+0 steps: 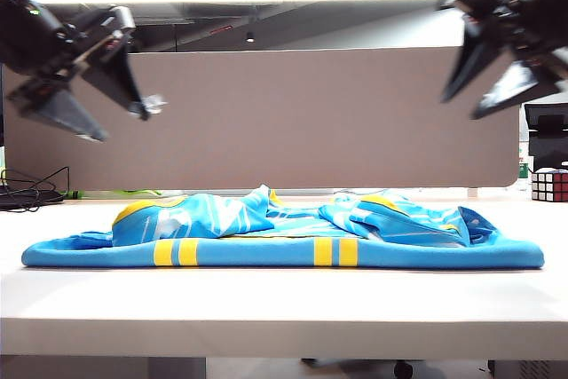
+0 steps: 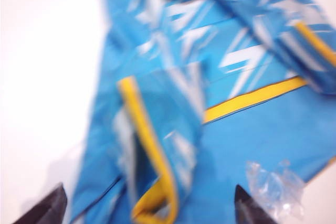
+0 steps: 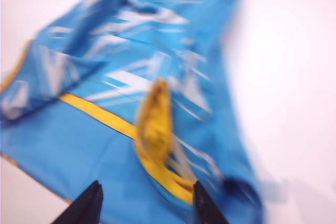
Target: Fold the bottom side of the soccer jersey horizontally towards the center, about one-third of the way, then fold the sleeve back towards the center, creating a straight line along the edge of the the soccer jersey, and finally fold the bottom of the soccer jersey up towards the top, creating a neat rectangle.
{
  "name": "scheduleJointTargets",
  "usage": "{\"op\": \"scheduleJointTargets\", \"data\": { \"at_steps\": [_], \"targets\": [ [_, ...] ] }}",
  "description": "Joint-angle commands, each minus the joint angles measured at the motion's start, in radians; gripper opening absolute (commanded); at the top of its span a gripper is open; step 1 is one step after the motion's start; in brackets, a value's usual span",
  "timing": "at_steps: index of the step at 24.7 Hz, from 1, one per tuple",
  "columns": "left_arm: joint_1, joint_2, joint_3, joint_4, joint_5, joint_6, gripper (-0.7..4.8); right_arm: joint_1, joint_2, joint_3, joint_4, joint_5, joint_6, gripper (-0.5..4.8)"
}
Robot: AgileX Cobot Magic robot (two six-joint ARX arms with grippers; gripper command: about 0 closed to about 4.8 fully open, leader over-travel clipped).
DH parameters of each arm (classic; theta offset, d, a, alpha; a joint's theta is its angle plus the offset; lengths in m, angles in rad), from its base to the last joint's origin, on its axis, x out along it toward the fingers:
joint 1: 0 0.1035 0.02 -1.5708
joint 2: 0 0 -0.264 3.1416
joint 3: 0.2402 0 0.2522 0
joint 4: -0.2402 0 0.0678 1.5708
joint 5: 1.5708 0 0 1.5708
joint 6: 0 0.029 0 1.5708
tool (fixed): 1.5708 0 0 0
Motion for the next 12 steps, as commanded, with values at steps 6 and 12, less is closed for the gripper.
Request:
{"op": "scheduleJointTargets", "data": {
  "at_steps": [6, 12],
  "targets": [
    [0.144, 0.002, -0.11, -0.101, -0.011, -0.134, 4.04, -0.205, -0.027, -0.143, -0.085, -0.156, 0.035, 2.58],
    [0.228, 0.002, -0.323, 0.069, 0.156, -0.257, 4.04, -0.307, -0.027, -0.448, 0.154, -0.296, 0.169, 2.75]
  ]
}}
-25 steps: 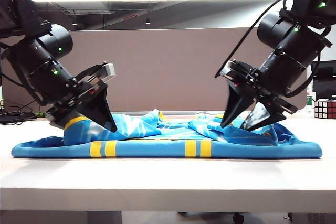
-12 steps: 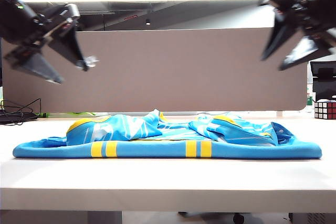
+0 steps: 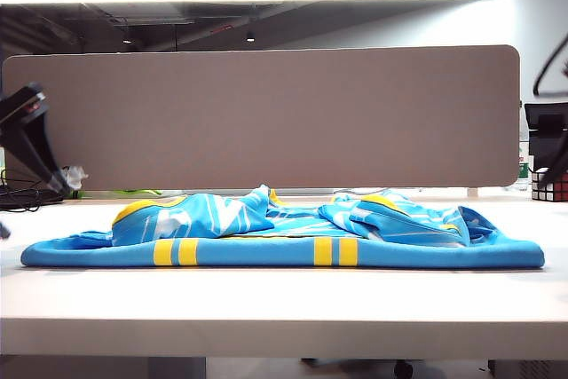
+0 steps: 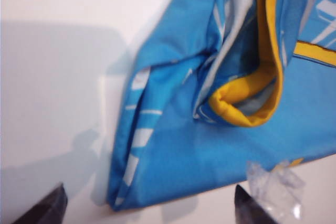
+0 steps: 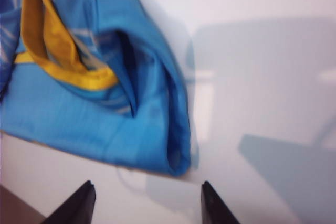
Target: Fold the bottom side of the soccer jersey horizontally towards the center, about one-third of the way, then fold the sleeve back towards the center, creating a straight line along the edge of the the soccer jersey, and finally fold the bottom of the soccer jersey up towards the top, creating a neat rectangle.
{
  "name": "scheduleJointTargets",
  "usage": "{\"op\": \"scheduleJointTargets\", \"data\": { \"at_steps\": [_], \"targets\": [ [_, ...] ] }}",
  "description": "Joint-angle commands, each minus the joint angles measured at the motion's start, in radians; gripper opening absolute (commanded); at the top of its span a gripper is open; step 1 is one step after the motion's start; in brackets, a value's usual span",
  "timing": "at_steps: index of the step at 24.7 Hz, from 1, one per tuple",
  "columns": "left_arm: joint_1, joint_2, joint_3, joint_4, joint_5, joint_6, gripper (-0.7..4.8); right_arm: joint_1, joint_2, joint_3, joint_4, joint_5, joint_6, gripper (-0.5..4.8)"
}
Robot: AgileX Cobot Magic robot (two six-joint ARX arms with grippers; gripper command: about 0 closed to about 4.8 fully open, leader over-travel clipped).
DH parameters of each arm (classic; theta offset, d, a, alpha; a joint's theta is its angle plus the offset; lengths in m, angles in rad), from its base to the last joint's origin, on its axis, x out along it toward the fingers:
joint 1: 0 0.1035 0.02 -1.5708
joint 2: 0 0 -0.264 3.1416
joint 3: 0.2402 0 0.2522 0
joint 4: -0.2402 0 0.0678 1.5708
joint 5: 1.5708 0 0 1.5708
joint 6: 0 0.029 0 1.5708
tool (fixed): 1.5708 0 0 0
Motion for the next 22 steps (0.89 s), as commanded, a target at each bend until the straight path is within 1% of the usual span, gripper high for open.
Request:
{"op": "scheduleJointTargets", "data": {
  "at_steps": [1, 4, 7, 12, 14, 16, 20, 22],
  "targets": [
    [0.011, -0.002, -0.075, 0.085, 0.033, -0.05, 4.04, -0.022, -0.004, -0.124, 0.172, -0.048, 0.095, 2.75],
    [0.008, -0.001, -0.121, 0.112, 0.032, -0.056, 4.04, -0.018, 0.002, -0.176, 0.241, -0.048, 0.132, 2.75],
    [0.007, 0.0, -0.164, 0.154, 0.032, -0.082, 4.04, -0.018, 0.014, -0.194, 0.264, -0.044, 0.14, 2.75],
    [0.007, 0.009, -0.22, 0.258, 0.037, -0.167, 4.04, -0.016, 0.036, -0.194, 0.278, -0.045, 0.146, 2.74],
    [0.007, 0.023, -0.234, 0.297, 0.077, -0.196, 4.04, 0.002, 0.043, -0.194, 0.282, -0.037, 0.148, 2.74],
    [0.005, 0.04, -0.238, 0.309, 0.105, -0.203, 4.04, 0.026, 0.055, -0.194, 0.31, -0.037, 0.17, 2.74],
    [-0.026, 0.066, -0.238, 0.306, 0.092, -0.199, 4.04, 0.104, 0.095, -0.193, 0.415, -0.021, 0.257, 2.74],
    [-0.067, 0.068, -0.238, 0.318, 0.068, -0.2, 4.04, 0.145, 0.119, -0.193, 0.467, 0.006, 0.296, 2.74]
  ]
}}
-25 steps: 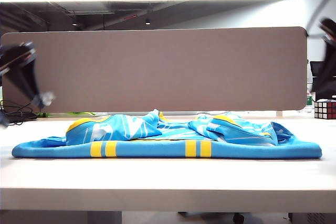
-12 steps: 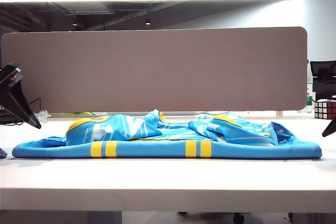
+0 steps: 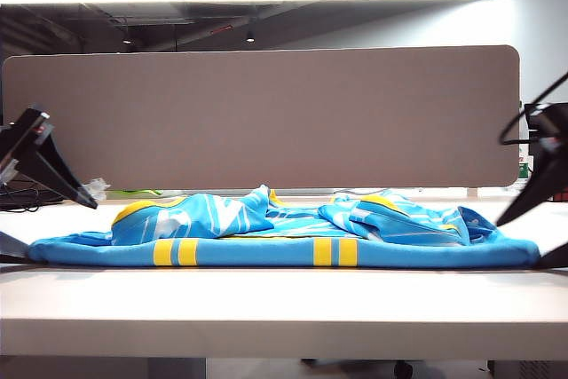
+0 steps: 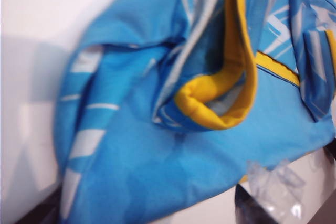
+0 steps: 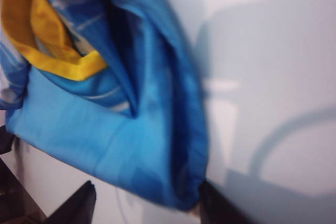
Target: Fold the bottom side of the soccer jersey horizontally towards the center, about one-third of the way, then fold the sleeve back towards the center, creating a straight line along the edge of the the soccer jersey, and finally fold the bottom of the soccer jersey up towards the top, creating a neat rectangle.
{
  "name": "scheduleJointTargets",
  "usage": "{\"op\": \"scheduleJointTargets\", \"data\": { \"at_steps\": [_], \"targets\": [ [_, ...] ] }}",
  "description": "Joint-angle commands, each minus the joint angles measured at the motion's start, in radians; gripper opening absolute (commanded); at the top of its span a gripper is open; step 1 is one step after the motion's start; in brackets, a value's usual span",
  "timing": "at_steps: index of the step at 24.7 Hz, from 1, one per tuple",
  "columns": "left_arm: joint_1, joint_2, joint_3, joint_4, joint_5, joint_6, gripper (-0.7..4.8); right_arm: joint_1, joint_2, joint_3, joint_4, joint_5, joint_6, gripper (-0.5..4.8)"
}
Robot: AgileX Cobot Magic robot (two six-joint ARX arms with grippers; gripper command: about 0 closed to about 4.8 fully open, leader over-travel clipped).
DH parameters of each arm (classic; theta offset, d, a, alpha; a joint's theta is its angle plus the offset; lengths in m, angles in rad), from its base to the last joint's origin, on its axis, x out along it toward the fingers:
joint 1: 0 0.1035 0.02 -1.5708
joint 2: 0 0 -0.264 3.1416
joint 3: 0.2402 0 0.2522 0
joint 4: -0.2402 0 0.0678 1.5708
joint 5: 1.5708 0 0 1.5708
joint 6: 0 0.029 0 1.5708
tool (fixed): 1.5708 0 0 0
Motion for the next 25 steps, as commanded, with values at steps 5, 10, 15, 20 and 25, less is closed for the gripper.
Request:
{"op": "scheduleJointTargets", "data": {
  "at_steps": [5, 10, 15, 20, 25],
  "targets": [
    [-0.102, 0.034, -0.018, -0.031, -0.16, -0.007, 3.98, 0.103, 0.071, -0.002, 0.112, 0.1, 0.098, 2.73],
    [-0.11, 0.085, -0.018, 0.011, -0.159, -0.014, 3.93, 0.129, 0.108, -0.002, 0.157, 0.102, 0.126, 2.6],
    [-0.11, 0.135, -0.018, 0.024, -0.177, -0.011, 3.54, 0.13, 0.135, -0.002, 0.173, 0.105, 0.14, 2.4],
    [-0.11, 0.151, -0.018, 0.071, -0.179, -0.006, 1.18, 0.13, 0.136, -0.002, 0.177, 0.122, 0.14, 0.72],
    [-0.109, 0.144, -0.018, 0.103, -0.163, -0.018, -0.05, 0.133, 0.13, -0.002, 0.169, 0.105, 0.139, -0.06]
  ]
}}
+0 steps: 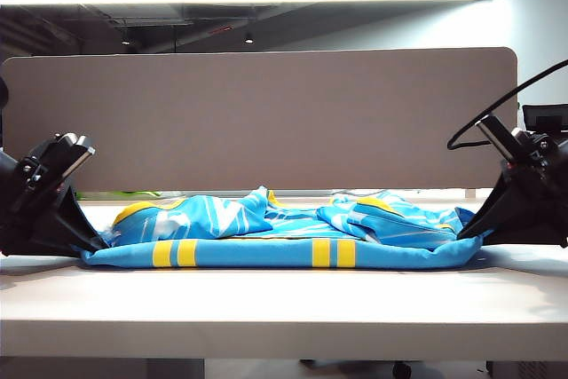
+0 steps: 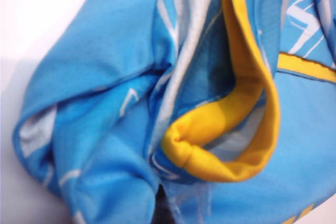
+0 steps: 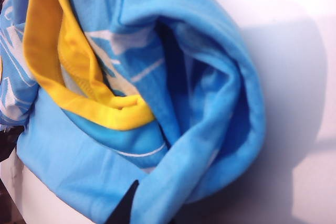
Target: Fold the bottom side of the soccer jersey horizontally towards the center, about one-third of the way, then fold the sleeve back towards the center, creating a straight line along the edge of the the soccer jersey, and finally fold the bottom of the soccer jersey up towards the top, creating a neat rectangle.
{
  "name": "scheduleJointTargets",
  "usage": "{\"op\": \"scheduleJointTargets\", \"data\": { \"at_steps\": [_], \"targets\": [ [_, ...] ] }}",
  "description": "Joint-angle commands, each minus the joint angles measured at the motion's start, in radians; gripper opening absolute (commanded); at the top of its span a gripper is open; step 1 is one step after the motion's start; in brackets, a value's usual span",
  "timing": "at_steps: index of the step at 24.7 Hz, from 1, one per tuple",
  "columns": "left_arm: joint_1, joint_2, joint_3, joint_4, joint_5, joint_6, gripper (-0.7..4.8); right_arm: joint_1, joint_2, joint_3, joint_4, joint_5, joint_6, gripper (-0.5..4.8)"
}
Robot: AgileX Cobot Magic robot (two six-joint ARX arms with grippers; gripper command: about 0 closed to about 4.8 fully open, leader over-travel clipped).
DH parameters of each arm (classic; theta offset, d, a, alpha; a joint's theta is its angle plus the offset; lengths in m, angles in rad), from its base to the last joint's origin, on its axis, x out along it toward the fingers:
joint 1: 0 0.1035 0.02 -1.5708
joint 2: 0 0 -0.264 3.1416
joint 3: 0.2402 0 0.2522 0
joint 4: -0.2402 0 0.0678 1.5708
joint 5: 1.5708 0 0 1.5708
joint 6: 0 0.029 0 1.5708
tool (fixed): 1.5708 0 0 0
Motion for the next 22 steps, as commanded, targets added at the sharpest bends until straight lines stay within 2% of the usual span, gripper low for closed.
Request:
{"op": "scheduleJointTargets", "data": {
  "at_steps": [1, 4, 9, 16, 19, 20, 22],
  "targets": [
    [0.005, -0.002, -0.026, -0.164, -0.027, -0.031, -0.05, 0.003, 0.006, -0.021, -0.101, -0.008, 0.002, -0.06],
    [0.005, -0.124, -0.076, -0.232, -0.045, -0.024, -0.05, 0.008, -0.089, -0.027, -0.205, -0.02, -0.067, -0.06],
    [0.005, -0.375, -0.154, -0.341, -0.045, -0.048, -0.05, 0.008, -0.296, -0.05, -0.349, -0.019, -0.106, -0.06],
    [0.005, -0.796, -0.162, -0.674, -0.065, -0.027, -0.05, 0.008, -0.661, -0.057, -0.664, -0.016, -0.199, -0.06],
    [0.004, -0.995, -0.162, -0.795, -0.09, -0.064, -0.05, 0.008, -0.814, -0.057, -0.771, 0.021, -0.2, -0.06],
    [0.005, -1.125, -0.162, -0.863, -0.093, -0.091, -0.05, 0.008, -0.912, -0.057, -0.834, 0.029, -0.199, -0.06],
    [0.005, -1.284, -0.162, -0.936, -0.163, -0.125, -0.05, 0.008, -1.039, -0.057, -0.903, 0.068, -0.197, -0.06]
  ]
}}
